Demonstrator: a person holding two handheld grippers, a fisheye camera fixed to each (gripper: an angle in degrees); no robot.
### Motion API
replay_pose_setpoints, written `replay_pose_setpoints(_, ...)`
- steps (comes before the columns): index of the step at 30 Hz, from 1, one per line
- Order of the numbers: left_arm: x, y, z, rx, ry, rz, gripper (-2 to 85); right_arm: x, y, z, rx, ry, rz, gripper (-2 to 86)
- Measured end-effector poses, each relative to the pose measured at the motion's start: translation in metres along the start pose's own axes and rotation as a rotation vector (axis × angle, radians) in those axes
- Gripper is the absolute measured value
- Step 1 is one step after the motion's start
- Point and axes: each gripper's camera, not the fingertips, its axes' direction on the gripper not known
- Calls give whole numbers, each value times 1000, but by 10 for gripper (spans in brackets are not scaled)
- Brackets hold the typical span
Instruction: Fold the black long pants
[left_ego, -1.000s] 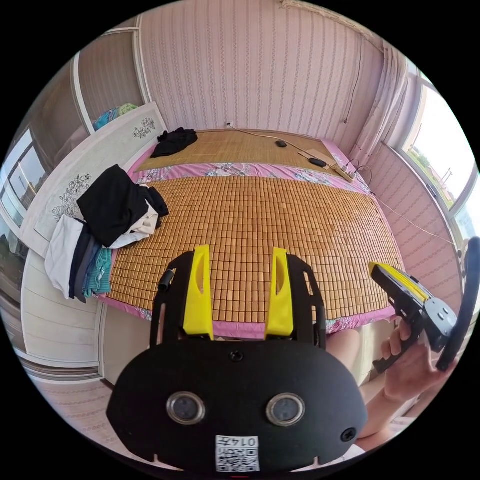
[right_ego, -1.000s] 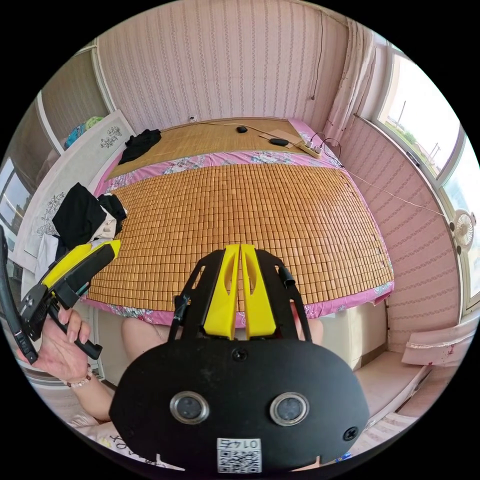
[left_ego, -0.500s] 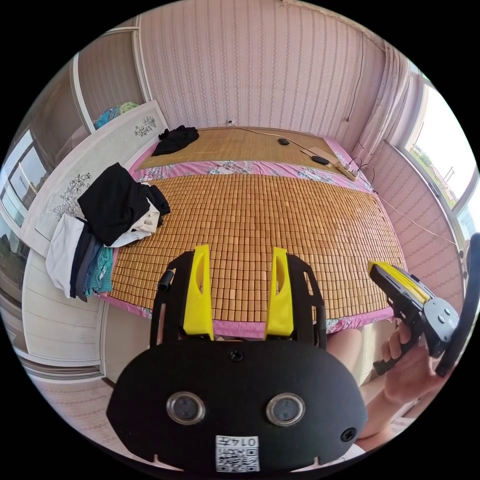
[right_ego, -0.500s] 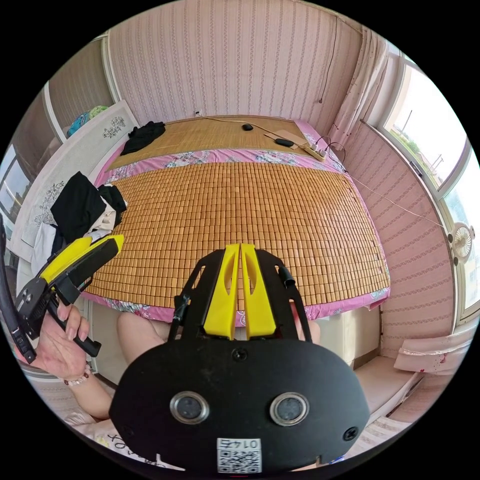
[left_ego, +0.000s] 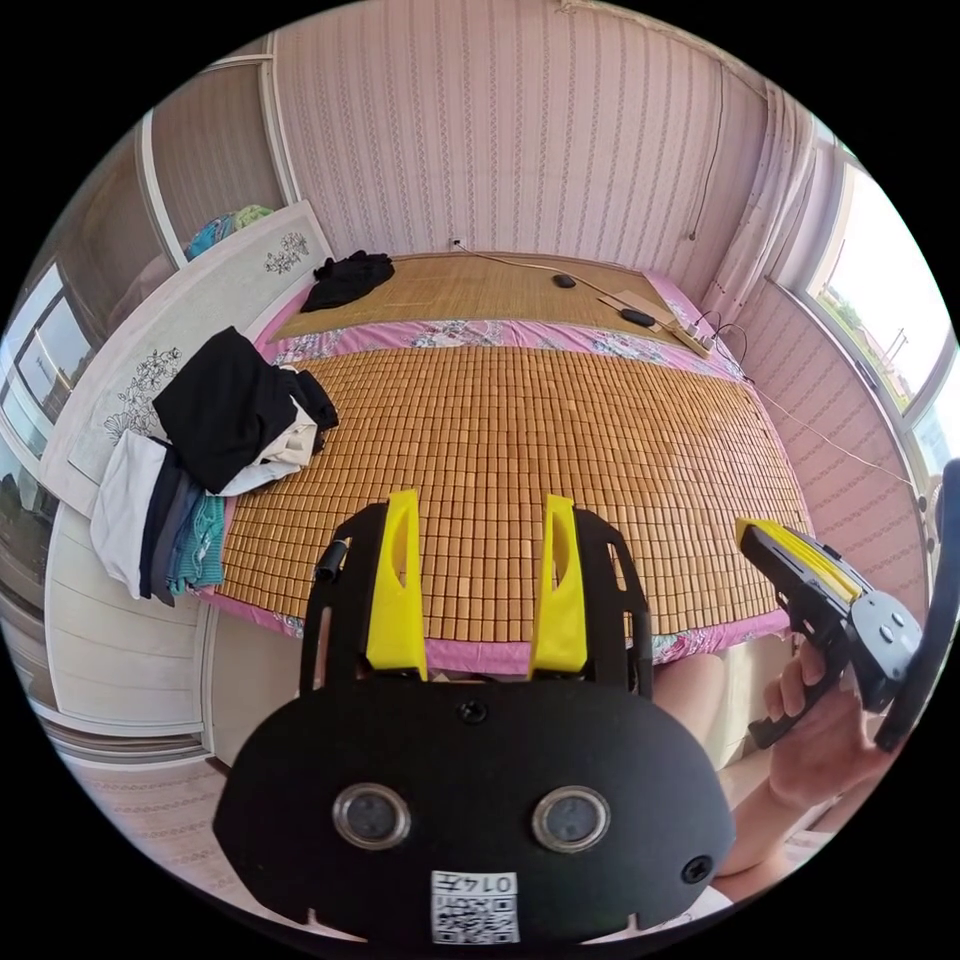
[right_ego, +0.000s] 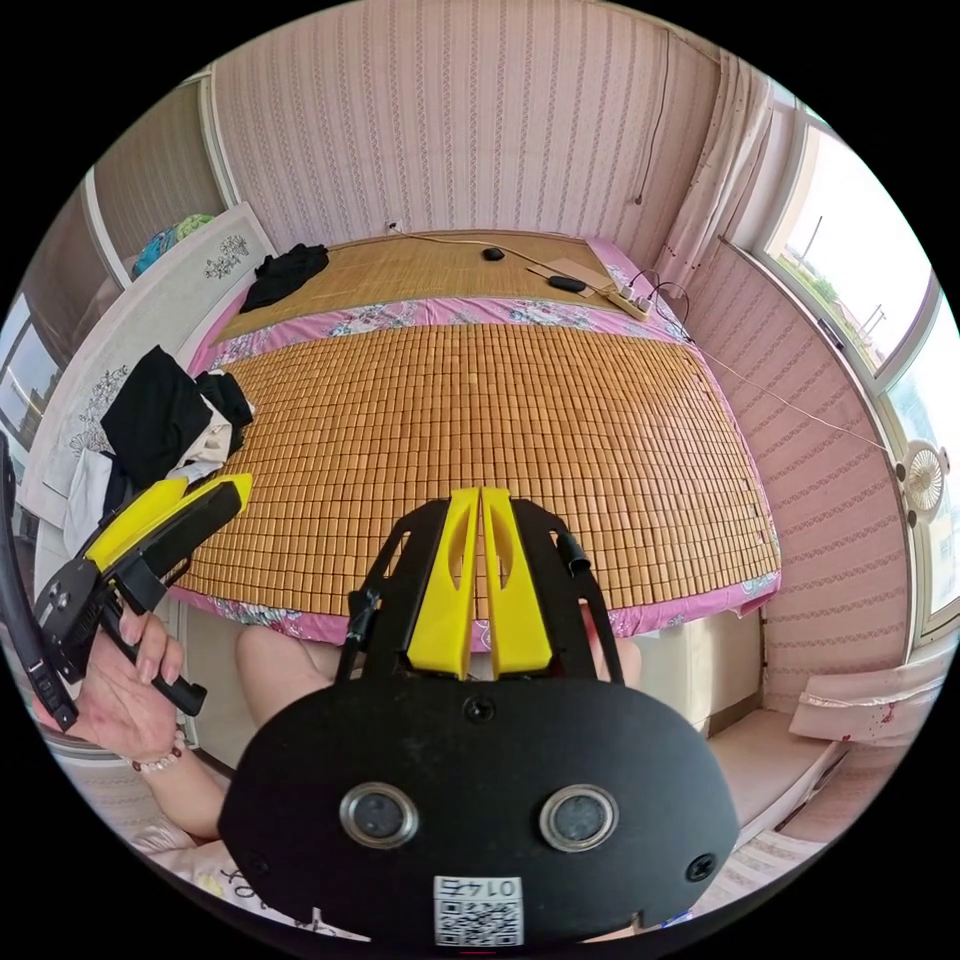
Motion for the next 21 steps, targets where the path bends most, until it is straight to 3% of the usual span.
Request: replay_pose_setpoints(21,17,-2,-5,-10,2,18,171,1,-2,-4,-3,16,6,-9)
